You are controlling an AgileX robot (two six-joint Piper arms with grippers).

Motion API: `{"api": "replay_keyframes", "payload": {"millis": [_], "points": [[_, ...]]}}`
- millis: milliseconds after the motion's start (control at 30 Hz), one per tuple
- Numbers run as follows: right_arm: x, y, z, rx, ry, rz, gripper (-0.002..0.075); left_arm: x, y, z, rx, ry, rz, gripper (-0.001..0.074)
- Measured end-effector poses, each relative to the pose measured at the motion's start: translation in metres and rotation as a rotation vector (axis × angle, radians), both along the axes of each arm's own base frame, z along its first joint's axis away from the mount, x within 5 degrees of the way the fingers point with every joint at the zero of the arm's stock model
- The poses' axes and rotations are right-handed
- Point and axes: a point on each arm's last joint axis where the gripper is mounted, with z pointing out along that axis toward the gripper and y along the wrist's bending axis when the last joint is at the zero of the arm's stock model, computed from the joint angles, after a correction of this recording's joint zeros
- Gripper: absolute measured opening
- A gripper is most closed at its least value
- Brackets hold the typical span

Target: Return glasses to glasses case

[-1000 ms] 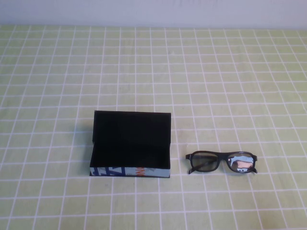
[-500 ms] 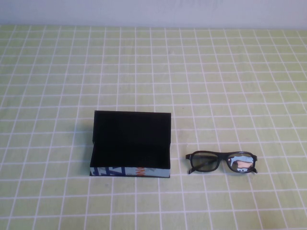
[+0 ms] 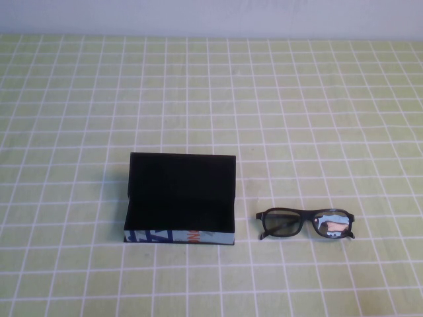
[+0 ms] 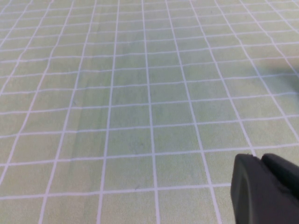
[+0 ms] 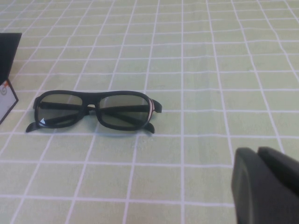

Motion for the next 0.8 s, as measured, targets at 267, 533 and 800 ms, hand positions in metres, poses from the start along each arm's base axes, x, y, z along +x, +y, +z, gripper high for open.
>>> {"api": "replay_keyframes", "payload": {"millis": [267, 533, 800], "points": [[-0.001, 0.006, 0.003, 0.205, 0.012, 0.014, -0.0011, 0.000, 0.000, 0.000, 0.000, 0.000, 0.000, -0.0002], [0.002, 0.008, 0.020, 0.696, -0.054, -0.031, -0.0011, 0.000, 0.000, 0.000, 0.000, 0.000, 0.000, -0.0002], [0.003, 0.004, 0.028, 0.959, -0.082, -0.085, -0.0011, 0.000, 0.000, 0.000, 0.000, 0.000, 0.000, -0.0002]]}}
